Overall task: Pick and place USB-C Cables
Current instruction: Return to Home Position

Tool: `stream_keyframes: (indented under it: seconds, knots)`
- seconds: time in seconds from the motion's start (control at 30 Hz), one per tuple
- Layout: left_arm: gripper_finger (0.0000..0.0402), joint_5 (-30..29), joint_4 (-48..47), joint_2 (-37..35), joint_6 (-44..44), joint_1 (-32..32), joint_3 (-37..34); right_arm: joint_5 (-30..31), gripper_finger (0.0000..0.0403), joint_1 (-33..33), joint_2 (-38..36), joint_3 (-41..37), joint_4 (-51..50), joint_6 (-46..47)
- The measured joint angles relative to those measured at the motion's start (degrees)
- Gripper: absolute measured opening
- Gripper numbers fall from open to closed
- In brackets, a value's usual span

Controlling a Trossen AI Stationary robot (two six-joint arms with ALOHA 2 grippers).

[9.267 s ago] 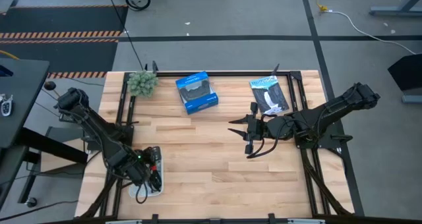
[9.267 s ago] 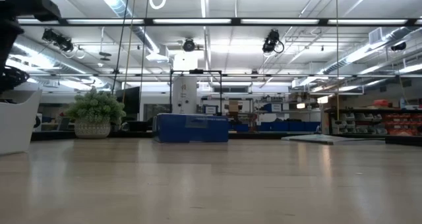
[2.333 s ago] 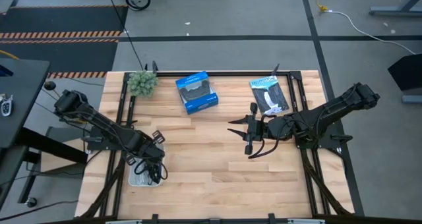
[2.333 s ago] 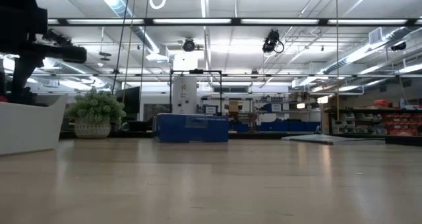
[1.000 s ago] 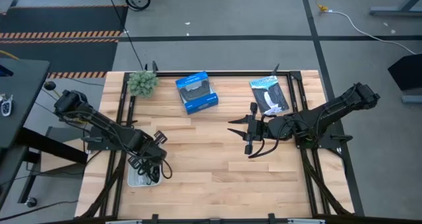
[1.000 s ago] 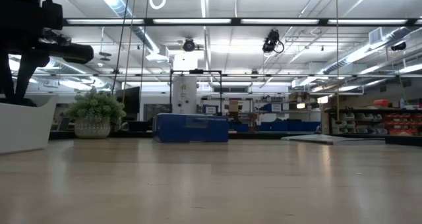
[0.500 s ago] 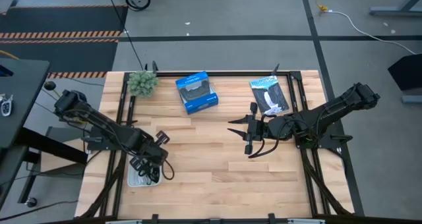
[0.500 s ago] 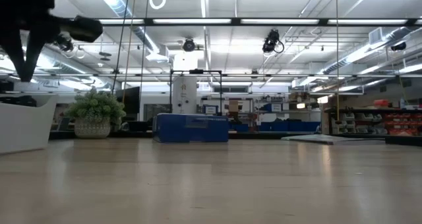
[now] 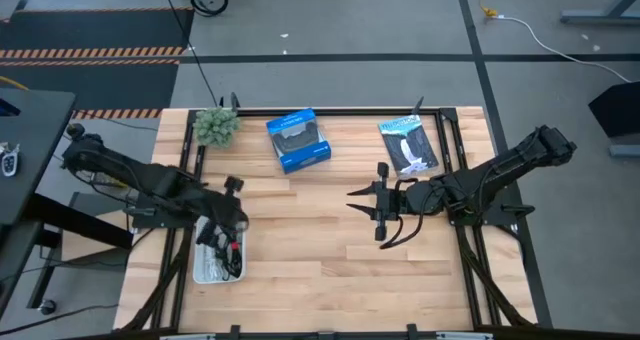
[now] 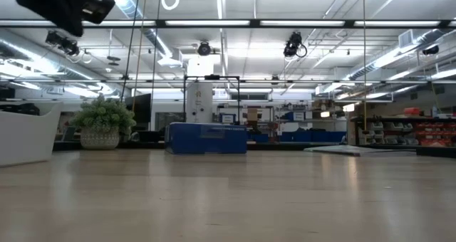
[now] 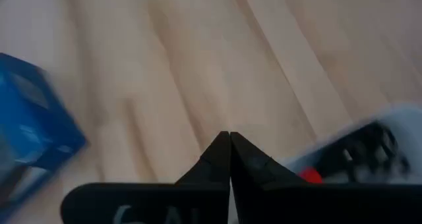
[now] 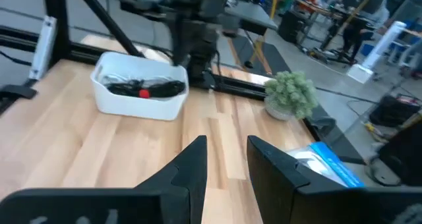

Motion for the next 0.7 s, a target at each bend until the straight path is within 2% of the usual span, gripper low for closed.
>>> stream_keyframes:
  seconds: [0.17, 0.37, 0.57, 0.7]
  knots:
    - [0.0005, -6.2, 7.09, -7.24, -0.27, 1.27, -2.13, -5.52, 0.0114, -2.96, -2.04, -4.18, 5.57, 0.17]
    - [0.0004, -10.77, 13.4, -12.71, 0.44, 2.62, -2.13, -7.61, 0.0114, -4.5, -6.31, -8.93, 8.61, 1.04]
    - [0.0004, -11.88, 14.8, -16.43, -0.24, 2.73, -2.2, -7.8, 0.0114, -4.45, -11.74, -12.75, 9.86, 2.16]
    - [0.0004, -11.89, 18.96, -18.26, -1.35, 2.57, -6.51, -8.09, 0.0114, -4.28, -15.19, -16.0, 13.19, 1.91]
